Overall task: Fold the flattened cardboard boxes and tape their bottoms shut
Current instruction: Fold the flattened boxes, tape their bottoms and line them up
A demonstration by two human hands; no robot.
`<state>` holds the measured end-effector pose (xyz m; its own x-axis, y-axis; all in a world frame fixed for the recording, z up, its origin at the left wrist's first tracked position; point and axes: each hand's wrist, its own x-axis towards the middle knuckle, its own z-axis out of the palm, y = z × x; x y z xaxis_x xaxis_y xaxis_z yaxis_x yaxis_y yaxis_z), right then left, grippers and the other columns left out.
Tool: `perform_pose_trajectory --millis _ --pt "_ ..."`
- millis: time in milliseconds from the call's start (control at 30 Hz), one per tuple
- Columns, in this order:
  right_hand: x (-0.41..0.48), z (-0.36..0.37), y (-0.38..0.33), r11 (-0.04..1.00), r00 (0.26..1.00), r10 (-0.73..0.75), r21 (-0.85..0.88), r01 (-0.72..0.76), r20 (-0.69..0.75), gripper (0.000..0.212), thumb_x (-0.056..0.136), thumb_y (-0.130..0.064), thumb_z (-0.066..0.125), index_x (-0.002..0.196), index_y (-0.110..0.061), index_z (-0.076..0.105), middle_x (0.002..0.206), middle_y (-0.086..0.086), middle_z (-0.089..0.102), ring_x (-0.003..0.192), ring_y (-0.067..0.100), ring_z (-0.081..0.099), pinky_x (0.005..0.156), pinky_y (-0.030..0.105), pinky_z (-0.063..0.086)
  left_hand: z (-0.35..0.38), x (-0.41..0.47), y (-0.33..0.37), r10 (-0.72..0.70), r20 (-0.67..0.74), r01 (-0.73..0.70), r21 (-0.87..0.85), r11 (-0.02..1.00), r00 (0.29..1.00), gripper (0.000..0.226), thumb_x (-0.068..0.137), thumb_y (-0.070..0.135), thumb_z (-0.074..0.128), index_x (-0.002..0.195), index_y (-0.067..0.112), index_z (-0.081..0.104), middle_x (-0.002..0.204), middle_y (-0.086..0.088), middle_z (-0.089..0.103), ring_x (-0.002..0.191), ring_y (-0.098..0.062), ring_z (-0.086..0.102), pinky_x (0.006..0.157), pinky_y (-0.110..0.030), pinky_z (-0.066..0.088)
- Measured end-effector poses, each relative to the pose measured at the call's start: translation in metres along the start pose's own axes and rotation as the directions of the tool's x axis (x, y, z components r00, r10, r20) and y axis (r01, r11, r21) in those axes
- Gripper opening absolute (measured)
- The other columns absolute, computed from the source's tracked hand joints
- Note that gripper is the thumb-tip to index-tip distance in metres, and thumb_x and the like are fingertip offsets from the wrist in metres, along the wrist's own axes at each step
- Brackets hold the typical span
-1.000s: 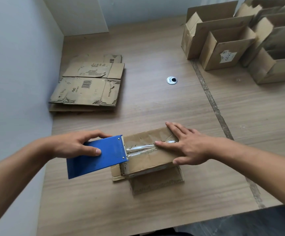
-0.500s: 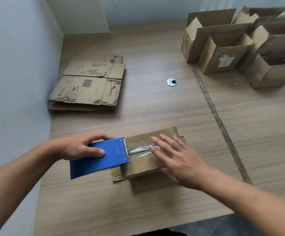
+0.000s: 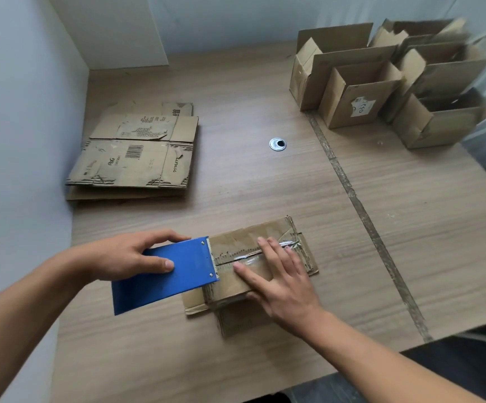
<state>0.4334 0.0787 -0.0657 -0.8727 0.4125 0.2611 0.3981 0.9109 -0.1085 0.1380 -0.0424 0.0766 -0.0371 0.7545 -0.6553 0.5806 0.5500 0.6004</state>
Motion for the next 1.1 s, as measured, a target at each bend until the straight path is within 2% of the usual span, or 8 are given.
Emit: perform_pose_trajectory --millis 167,267,400,667,767,900,1000,1100 --pt "0.001 0.005 -0.001 0.995 0.996 0.044 0.094 -0.037 -0.075 0.086 0.084 -0.048 0.062 0.157 -0.038 0.017 0.162 0.018 0.016 0.151 0.035 0.017 0.114 0.05 0.027 -0.017 -0.026 0.02 0.056 -0.007 -0.056 -0.22 0.974 0.998 0.038 0.085 0.034 0.075 0.116 0.05 0.061 0.11 0.004 0.073 0.098 -0.019 0.07 0.081 -0.027 0.053" --pt "0.001 0.004 0.001 0.986 0.993 0.079 0.156 -0.065 -0.085 0.096 0.083 -0.052 0.063 0.159 -0.028 0.008 0.164 0.013 0.013 0.152 0.031 0.011 0.118 0.049 0.02 -0.025 -0.027 0.026 0.049 0.011 -0.046 -0.188 0.981 0.999 0.039 0.085 0.036 0.074 0.119 0.05 0.061 0.114 0.005 0.072 0.103 -0.02 0.069 0.089 -0.035 0.053" --pt "0.001 0.006 -0.001 0.988 0.992 0.124 0.097 -0.12 -0.026 0.089 0.086 -0.062 0.047 0.157 -0.015 0.02 0.162 0.008 0.025 0.151 0.026 0.018 0.117 0.049 0.02 -0.025 -0.018 0.021 -0.003 0.01 0.004 -0.126 0.992 1.0 0.049 0.076 0.043 0.066 0.123 0.054 0.057 0.118 0.009 0.07 0.106 -0.017 0.068 0.1 -0.043 0.048" --pt "0.006 0.002 -0.003 0.99 0.989 0.123 0.06 -0.128 0.086 0.079 0.085 -0.061 0.044 0.152 -0.021 0.033 0.157 0.005 0.039 0.144 0.024 0.037 0.115 0.045 0.022 -0.008 -0.006 0.002 -0.06 0.029 0.062 -0.103 0.993 0.998 0.05 0.076 0.045 0.065 0.124 0.055 0.055 0.115 0.016 0.07 0.101 -0.009 0.067 0.09 -0.03 0.047" --pt "0.009 -0.001 -0.005 0.989 0.99 0.129 0.065 -0.133 0.056 0.085 0.08 -0.061 0.058 0.151 -0.022 0.034 0.153 0.004 0.043 0.141 0.024 0.038 0.113 0.042 0.023 -0.004 0.0 -0.004 -0.072 0.039 0.074 -0.042 0.996 0.997 0.051 0.077 0.048 0.065 0.126 0.054 0.053 0.117 0.021 0.068 0.104 -0.006 0.066 0.098 -0.033 0.047" --pt "0.024 -0.014 0.0 0.987 0.983 0.156 0.021 -0.159 0.097 0.116 0.054 -0.069 0.082 0.152 -0.027 0.035 0.15 0.009 0.04 0.129 0.028 0.039 0.1 0.045 0.047 0.0 0.006 -0.009 -0.064 0.034 0.063 0.042 0.997 0.997 0.05 0.077 0.051 0.063 0.126 0.053 0.053 0.119 0.027 0.064 0.107 -0.002 0.063 0.104 -0.037 0.045" --pt "0.037 -0.019 0.014 0.99 0.967 0.129 -0.086 -0.112 0.222 0.121 0.052 -0.085 0.068 0.153 -0.03 0.031 0.158 0.01 0.032 0.134 0.031 0.038 0.101 0.048 0.038 0.0 0.007 -0.013 -0.038 0.028 0.037 0.038 0.999 0.999 0.049 0.079 0.05 0.063 0.126 0.052 0.054 0.12 0.026 0.064 0.108 -0.003 0.062 0.102 -0.038 0.045" --pt "0.047 -0.019 0.023 0.995 0.952 0.052 -0.099 -0.023 0.303 0.104 0.069 -0.093 0.039 0.155 -0.035 0.028 0.162 0.012 0.025 0.148 0.034 0.023 0.109 0.058 0.024 0.001 0.005 -0.015 -0.02 0.032 0.019 0.031 0.999 0.999 0.05 0.08 0.049 0.063 0.129 0.05 0.053 0.124 0.028 0.061 0.109 -0.001 0.061 0.1 -0.035 0.045"
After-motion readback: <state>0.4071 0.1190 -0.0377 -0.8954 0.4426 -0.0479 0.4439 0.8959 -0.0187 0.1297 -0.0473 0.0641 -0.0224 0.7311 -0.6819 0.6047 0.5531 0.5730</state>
